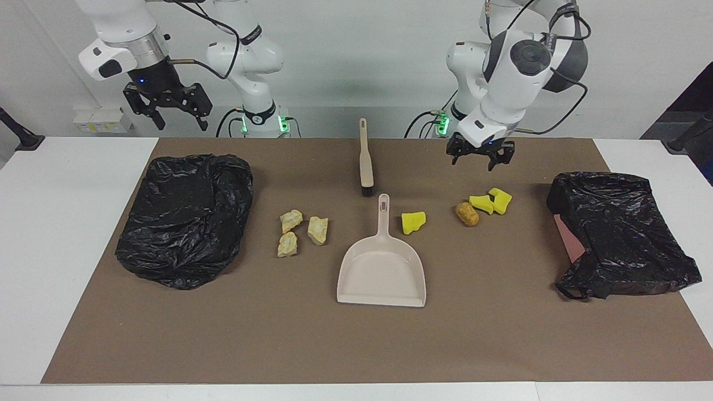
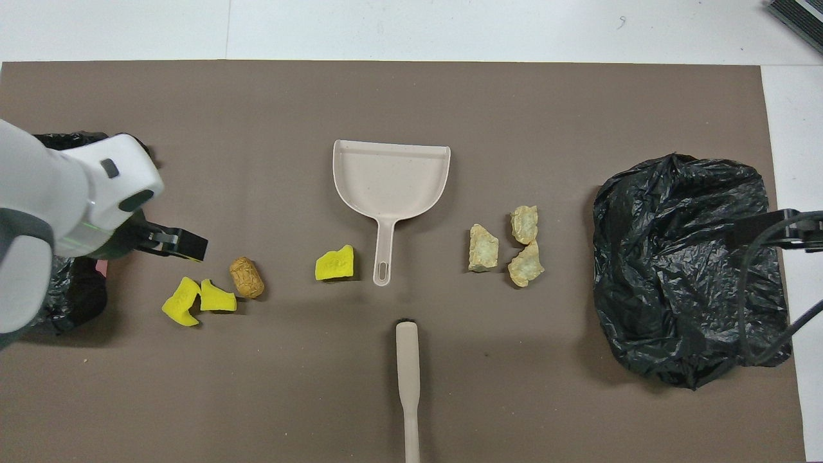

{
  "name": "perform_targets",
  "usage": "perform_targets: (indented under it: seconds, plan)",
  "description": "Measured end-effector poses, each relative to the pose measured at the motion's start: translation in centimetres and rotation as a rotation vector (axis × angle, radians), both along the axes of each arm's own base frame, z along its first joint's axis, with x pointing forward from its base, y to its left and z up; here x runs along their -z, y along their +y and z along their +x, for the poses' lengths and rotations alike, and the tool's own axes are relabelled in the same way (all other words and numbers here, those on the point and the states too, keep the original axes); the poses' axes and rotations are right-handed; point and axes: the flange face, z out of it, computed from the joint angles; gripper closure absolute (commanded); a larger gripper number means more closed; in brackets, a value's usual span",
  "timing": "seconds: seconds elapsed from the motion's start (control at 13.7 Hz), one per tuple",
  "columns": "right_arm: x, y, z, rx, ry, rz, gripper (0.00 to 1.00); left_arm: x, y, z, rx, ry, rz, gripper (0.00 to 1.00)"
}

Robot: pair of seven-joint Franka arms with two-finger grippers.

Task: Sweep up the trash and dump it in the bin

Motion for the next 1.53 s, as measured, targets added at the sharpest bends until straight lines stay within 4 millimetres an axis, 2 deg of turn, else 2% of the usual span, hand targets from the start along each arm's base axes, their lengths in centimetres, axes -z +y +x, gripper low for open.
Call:
perform_targets:
  seconds: [0.22, 0.51, 0.66, 0.95, 1.17, 1.31, 1.46, 1.53]
  plan:
    - [0.0, 0.0, 0.0, 0.0, 0.0, 0.0, 0.0, 3.7, -4.2, -3.4, 0.002, 0.019, -0.02, 0.0]
    - [0.0, 0.0, 0.0, 0.0, 0.0, 0.0, 0.0, 8.6, -10.3, -9.5, -0.023, 0.003, -0.019, 0.0]
    - [0.0, 0.0, 0.0, 0.0, 0.0, 0.0, 0.0, 10.4, -12.4, -12.4, -0.039, -0.002, -0.009, 0.0]
    - [0.0, 0.0, 0.0, 0.0, 0.0, 0.0, 0.0, 11.8, -17.1, -18.3, -0.071, -0.022, -0.011, 0.0]
    - [0.0, 0.0, 0.0, 0.0, 0.0, 0.0, 0.0, 12.2, -19.7, -22.2, -0.068, -0.032, -0.016, 0.0]
    - [0.0, 0.0, 0.0, 0.0, 0.0, 0.0, 0.0, 12.6, -20.6, -23.9, -0.073, -0.025, -0.023, 0.0]
    - [0.0, 0.0, 0.0, 0.0, 0.0, 0.0, 0.0, 13.2, -20.9, -24.6, -0.078, -0.007, -0.025, 0.0]
    - [0.0, 0.0, 0.0, 0.0, 0.0, 0.0, 0.0, 13.6, -21.1, -24.9, -0.084, -0.001, -0.029, 0.24]
